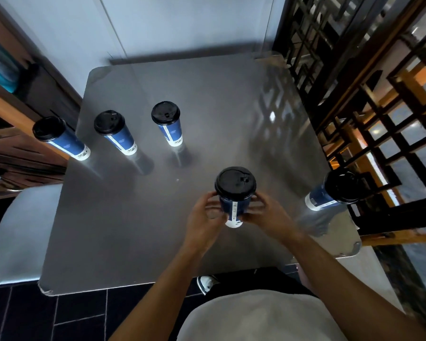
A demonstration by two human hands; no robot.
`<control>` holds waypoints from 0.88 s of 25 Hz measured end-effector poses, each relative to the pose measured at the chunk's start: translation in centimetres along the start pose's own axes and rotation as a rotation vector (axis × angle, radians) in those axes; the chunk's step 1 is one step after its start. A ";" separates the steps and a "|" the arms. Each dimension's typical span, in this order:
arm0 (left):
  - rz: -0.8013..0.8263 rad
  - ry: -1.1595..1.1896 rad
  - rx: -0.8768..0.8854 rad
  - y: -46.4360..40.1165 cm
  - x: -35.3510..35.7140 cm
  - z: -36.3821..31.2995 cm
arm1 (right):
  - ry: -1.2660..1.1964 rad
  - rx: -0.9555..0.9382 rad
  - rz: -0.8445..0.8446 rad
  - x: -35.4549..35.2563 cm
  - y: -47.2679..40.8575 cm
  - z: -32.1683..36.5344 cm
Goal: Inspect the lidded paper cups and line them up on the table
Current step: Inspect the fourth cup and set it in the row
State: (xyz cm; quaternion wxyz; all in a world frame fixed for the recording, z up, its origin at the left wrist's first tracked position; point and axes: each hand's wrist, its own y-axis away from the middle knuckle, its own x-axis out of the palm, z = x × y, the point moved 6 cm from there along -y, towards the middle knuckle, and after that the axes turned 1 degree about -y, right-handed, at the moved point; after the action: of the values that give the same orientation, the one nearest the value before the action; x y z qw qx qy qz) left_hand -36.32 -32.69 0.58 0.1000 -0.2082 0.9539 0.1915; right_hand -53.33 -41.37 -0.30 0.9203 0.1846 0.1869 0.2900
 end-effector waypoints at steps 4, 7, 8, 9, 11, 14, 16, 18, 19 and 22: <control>0.050 0.018 0.006 -0.9 0.3 0.4 | -0.041 0.006 -0.078 0.2 0.1 -1.1; 0.029 0.034 0.006 -2.2 0.9 0.6 | -0.063 0.011 -0.138 0.0 -1.1 -1.1; 0.009 0.033 -0.004 -2.8 1.1 0.5 | -0.062 0.002 -0.155 -0.2 -1.8 -1.0; -0.008 0.048 -0.015 -3.4 1.3 0.3 | -0.038 -0.008 -0.165 -0.4 -2.6 -0.8; -0.066 0.074 -0.056 -5.4 1.7 -0.3 | 0.036 -0.014 -0.155 -0.8 -4.4 0.5; -0.113 0.108 -0.095 -9.1 2.1 -1.7 | 0.049 -0.046 -0.143 -2.3 -8.0 2.6; -0.123 0.112 -0.095 -12.4 2.5 -2.9 | 0.071 -0.057 -0.142 -3.5 -11.4 4.0; -0.129 0.071 -0.071 -15.4 2.9 -3.9 | 0.109 -0.085 -0.164 -4.4 -14.4 5.3; -0.130 0.053 -0.056 -17.2 3.1 -4.3 | 0.117 -0.091 -0.177 -4.8 -16.0 5.8; -0.135 0.024 -0.001 -21.9 3.4 -5.2 | 0.124 -0.107 -0.212 -5.7 -20.1 6.7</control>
State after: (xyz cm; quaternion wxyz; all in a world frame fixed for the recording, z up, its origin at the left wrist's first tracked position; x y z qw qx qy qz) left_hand -30.42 -54.41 -2.69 0.1013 -0.2743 0.9387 0.1826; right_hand -45.35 -61.71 -2.17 0.9410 0.0960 0.2461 0.2115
